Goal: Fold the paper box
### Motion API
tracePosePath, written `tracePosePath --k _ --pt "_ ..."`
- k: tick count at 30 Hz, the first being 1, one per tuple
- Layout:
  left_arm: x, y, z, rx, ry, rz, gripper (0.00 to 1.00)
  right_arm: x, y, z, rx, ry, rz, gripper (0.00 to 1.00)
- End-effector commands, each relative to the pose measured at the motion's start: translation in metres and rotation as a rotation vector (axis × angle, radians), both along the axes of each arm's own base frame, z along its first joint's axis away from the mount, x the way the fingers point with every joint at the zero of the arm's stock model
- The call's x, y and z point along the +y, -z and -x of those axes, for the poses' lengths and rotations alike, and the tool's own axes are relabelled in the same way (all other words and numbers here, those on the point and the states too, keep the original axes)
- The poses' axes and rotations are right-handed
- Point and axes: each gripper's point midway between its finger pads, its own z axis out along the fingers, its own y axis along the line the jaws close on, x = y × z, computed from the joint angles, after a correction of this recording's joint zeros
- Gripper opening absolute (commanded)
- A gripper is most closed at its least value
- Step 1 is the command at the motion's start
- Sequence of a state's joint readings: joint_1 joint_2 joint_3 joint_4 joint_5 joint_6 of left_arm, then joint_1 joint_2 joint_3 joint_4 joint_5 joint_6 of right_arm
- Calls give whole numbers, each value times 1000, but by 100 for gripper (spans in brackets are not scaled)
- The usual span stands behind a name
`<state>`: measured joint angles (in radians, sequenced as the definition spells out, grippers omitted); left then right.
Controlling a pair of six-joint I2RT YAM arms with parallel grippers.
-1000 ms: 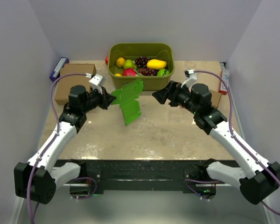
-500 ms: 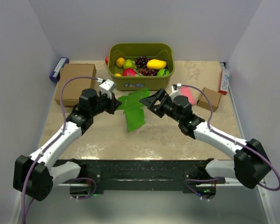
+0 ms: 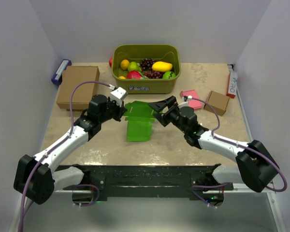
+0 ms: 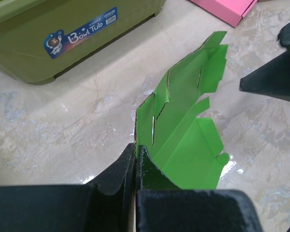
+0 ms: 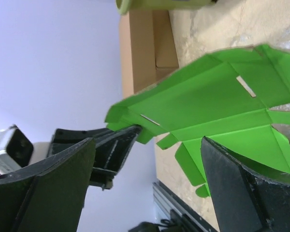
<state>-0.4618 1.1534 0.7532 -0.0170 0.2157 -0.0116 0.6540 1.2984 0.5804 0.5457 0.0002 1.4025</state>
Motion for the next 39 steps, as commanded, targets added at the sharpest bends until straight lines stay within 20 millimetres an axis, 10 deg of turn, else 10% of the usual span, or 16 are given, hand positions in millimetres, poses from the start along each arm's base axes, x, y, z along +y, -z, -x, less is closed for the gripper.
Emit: tracePosePath --k 1,16,30,39 --pt "-5 -15 -5 -99 29 -10 0 -12 -24 -13 -41 110 -65 93" --pt "-26 -24 15 -182 125 -35 0 4 -2 -30 48 117 -130 88" --pt "-30 -26 21 -204 135 -51 0 4 8 -30 72 123 -149 64" --pt "-29 -25 18 -185 104 -46 0 5 12 -28 76 115 -156 32"
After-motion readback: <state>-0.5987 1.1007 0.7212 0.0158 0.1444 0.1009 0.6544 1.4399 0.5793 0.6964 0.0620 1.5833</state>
